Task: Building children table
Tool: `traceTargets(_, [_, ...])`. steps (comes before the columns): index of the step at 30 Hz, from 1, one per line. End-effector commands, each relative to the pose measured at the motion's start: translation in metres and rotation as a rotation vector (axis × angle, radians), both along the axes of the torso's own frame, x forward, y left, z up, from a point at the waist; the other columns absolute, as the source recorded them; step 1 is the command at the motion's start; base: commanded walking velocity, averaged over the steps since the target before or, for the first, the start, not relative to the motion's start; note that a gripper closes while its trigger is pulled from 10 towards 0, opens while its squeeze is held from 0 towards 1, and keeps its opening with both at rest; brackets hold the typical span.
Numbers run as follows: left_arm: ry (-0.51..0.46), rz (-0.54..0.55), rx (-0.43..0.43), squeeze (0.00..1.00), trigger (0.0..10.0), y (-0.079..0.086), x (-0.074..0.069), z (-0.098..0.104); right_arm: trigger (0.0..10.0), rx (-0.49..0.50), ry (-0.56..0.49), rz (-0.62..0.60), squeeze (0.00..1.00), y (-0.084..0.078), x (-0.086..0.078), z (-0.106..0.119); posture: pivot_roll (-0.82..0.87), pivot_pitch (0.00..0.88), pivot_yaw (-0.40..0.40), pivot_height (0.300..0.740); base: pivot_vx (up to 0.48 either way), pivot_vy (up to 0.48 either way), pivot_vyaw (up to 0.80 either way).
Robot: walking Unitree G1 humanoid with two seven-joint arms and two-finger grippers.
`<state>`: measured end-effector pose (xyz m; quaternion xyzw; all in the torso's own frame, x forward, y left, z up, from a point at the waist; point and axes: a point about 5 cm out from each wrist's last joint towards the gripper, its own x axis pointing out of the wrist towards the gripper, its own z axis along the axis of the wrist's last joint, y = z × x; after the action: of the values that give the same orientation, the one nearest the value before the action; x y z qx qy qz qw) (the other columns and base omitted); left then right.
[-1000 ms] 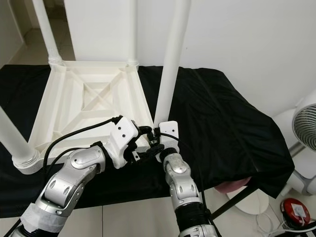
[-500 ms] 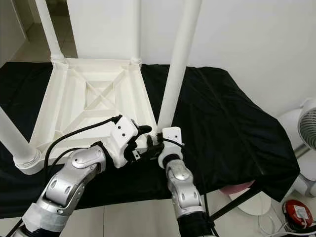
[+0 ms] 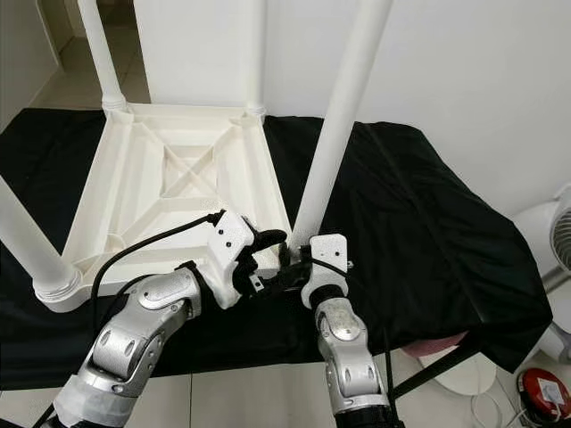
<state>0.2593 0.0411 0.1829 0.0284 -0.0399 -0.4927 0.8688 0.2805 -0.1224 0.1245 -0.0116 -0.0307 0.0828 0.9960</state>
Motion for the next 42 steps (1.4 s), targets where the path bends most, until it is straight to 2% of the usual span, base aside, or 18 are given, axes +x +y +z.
traceTargets(1, [0.021, 0.372, -0.02, 0.0, 10.0, 0.044, 0.022, -0.001, 10.0, 0.004, -0.033, -0.025, 0.41, -0.013, -0.007, 0.001, -0.02, 0.0, -0.098, 0.74, 0.0, 0.0, 0.0])
traceTargets(2, [0.02, 0.382, -0.036, 0.0, 10.0, 0.05, 0.021, 0.002, 10.0, -0.007, -0.028, -0.026, 0.11, -0.015, -0.008, 0.001, -0.02, 0.0, -0.098, 0.74, 0.0, 0.0, 0.0])
traceTargets(4, [0.019, 0.383, -0.036, 0.0, 10.0, 0.051, 0.02, 0.002, 10.0, -0.011, -0.027, -0.027, 0.11, -0.016, -0.009, 0.001, -0.02, 0.0, -0.1, 0.74, 0.0, 0.0, 0.0])
traceTargets(6, [0.014, 0.381, -0.041, 0.0, 10.0, 0.054, 0.019, 0.003, 10.0, -0.016, -0.027, -0.025, 0.0, -0.016, -0.01, 0.001, -0.02, 0.0, -0.1, 0.74, 0.0, 0.0, 0.0])
traceTargets(11, [0.014, 0.356, -0.068, 0.0, 10.0, 0.056, 0.015, 0.005, 10.0, -0.023, -0.02, -0.029, 0.0, -0.019, -0.01, -0.001, -0.01, 0.0, -0.106, 0.74, 0.0, 0.0, 0.0])
traceTargets(17, [0.02, 0.29, -0.069, 0.0, 10.0, 0.052, 0.007, 0.006, 10.0, -0.025, -0.022, -0.025, 0.0, -0.018, -0.009, 0.001, -0.02, 0.0, -0.112, 0.74, 0.0, 0.0, 0.0])
traceTargets(20, [0.009, 0.154, -0.042, 0.0, 10.0, 0.037, -0.008, 0.007, 10.0, -0.001, -0.023, -0.034, 0.0, -0.012, -0.006, 0.005, -0.02, 0.0, -0.116, 0.74, 0.0, 0.0, 0.0])
traceTargets(26, [0.008, 0.088, -0.01, 0.0, 10.0, 0.029, -0.017, 0.004, 10.0, 0.031, -0.029, -0.047, 0.0, -0.008, -0.004, 0.009, -0.02, 0.0, -0.114, 0.74, 0.0, 0.0, 0.0])
traceTargets(32, [0.021, 0.107, -0.002, 0.0, 10.0, 0.03, -0.015, 0.0, 10.0, 0.076, -0.045, -0.101, 0.0, -0.011, -0.001, 0.015, -0.02, 0.0, -0.11, 0.74, 0.0, 0.0, 0.0])
traceTargets(33, [0.024, 0.155, -0.005, 0.0, 10.0, 0.034, -0.01, 0.0, 10.0, 0.072, -0.044, -0.12, 0.0, -0.015, -0.001, 0.015, -0.02, 0.0, -0.108, 0.74, 0.0, 0.0, 0.0])
traceTargets(37, [0.019, 0.191, -0.006, 0.0, 10.0, 0.037, -0.006, 0.001, 10.0, 0.067, -0.049, -0.128, 0.0, -0.017, -0.001, 0.016, -0.02, 0.0, -0.108, 0.74, 0.0, 0.0, 0.0])
traceTargets(39, [0.01, 0.271, 0.008, 0.0, 10.0, 0.041, 0.001, 0.001, 10.0, 0.07, -0.048, -0.13, 0.0, -0.018, -0.002, 0.017, -0.02, 0.0, -0.104, 0.74, 0.0, 0.0, 0.0])
traceTargets(41, [0.01, 0.271, 0.008, 0.0, 10.0, 0.041, 0.001, 0.001, 10.0, 0.07, -0.048, -0.13, 0.0, -0.018, -0.002, 0.017, -0.02, 0.0, -0.104, 0.74, 0.0, 0.0, 0.0])
traceTargets(42, [0.008, 0.318, 0.012, 0.0, 10.0, 0.045, 0.006, 0.001, 10.0, 0.066, -0.054, -0.123, 0.0, -0.018, -0.002, 0.018, -0.02, 0.0, -0.1, 0.74, 0.0, 0.0, 0.0])
